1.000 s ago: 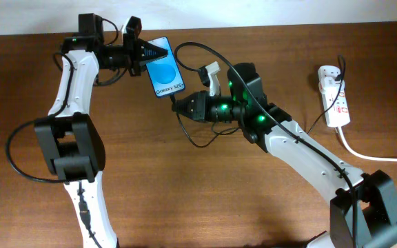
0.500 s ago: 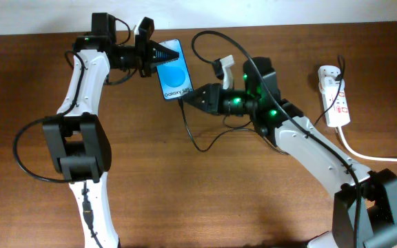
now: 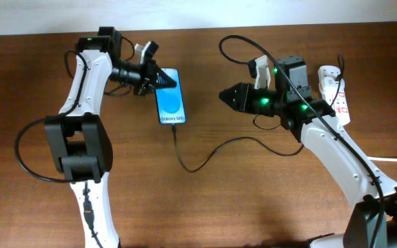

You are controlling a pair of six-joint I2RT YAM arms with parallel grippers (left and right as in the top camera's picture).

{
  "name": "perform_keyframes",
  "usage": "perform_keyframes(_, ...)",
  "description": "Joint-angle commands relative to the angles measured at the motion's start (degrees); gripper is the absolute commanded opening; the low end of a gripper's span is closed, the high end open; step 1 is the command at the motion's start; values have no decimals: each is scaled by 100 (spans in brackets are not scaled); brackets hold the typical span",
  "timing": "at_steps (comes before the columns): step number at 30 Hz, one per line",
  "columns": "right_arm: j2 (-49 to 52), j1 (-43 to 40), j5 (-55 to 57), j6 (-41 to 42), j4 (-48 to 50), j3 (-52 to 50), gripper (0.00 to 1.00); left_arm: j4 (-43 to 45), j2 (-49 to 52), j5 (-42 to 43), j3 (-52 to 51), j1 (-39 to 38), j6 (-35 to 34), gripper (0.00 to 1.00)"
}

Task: Plug charger to phone and switch on socket
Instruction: 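Open the right gripper, release the plug, and pull it away, then lower the phone flat onto the table with the left gripper and release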

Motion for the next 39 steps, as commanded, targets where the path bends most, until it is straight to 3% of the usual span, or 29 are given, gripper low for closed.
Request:
perform_keyframes(1, -118, 4, 345, -195, -42, 76, 36, -44, 129, -601, 28, -216, 476, 0)
perform_keyframes(12, -118, 201, 887, -258, -221, 76, 35, 522, 946, -846, 28, -393, 256, 0)
perform_keyframes(18, -118, 424, 1241, -258, -221, 76, 36, 741, 966, -1565, 28, -393, -13, 2)
perform_keyframes(25, -118, 424, 1241, -260, -286, 76, 36, 796, 966, -1613, 28, -396, -44, 29)
perform_keyframes(29, -118, 424, 1244, -278, -282, 76, 35, 796, 966, -1652, 28, -396, -44, 52)
perform_keyframes(33, -118, 417, 1250, -310, -282, 76, 36, 793, 966, -2131, 28, -393, -127, 60)
perform_keyframes(39, -118, 413, 1292, -385, -310, 76, 36, 798, 966, -3467, 28, -396, -553, 62)
